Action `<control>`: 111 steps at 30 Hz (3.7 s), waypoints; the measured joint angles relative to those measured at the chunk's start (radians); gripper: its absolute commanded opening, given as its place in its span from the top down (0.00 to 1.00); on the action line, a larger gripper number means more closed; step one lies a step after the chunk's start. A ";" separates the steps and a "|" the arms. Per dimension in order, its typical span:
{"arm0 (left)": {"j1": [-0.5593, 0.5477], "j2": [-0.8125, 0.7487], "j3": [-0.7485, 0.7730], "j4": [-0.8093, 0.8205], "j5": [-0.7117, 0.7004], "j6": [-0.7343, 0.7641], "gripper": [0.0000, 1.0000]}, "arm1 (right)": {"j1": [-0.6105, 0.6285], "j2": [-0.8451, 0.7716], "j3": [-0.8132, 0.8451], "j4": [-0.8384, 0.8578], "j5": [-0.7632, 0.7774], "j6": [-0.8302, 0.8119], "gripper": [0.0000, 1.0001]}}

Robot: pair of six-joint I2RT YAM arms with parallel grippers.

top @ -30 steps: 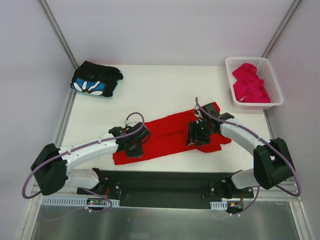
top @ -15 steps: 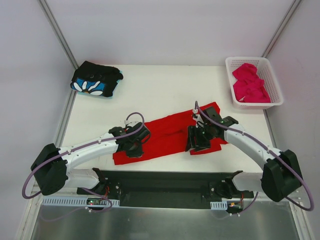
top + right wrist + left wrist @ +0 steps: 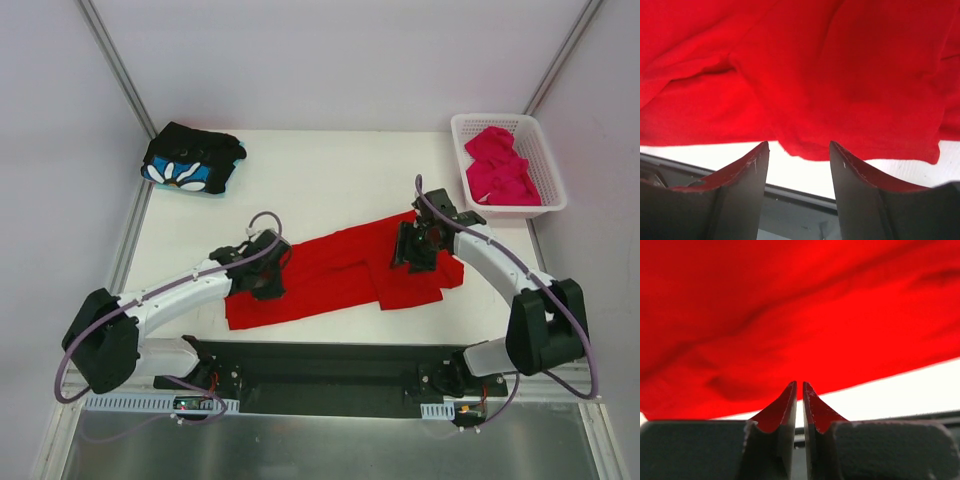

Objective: Fold and stack the t-shirts

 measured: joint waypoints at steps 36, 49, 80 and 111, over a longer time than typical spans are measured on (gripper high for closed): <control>0.510 -0.157 -0.327 0.218 0.371 0.108 0.89 | -0.147 0.526 0.308 -0.053 0.009 0.077 0.52; 0.005 -0.441 -0.367 -0.021 0.289 -0.290 0.89 | -0.182 0.694 0.549 -0.030 -0.131 0.088 0.53; -0.420 -0.066 -0.125 -0.076 0.158 -0.569 0.90 | -0.161 1.049 1.076 -0.011 -0.431 0.081 0.50; 0.290 0.647 0.784 -0.046 0.520 0.459 0.84 | 0.488 -0.346 -0.022 -0.184 0.290 0.108 0.46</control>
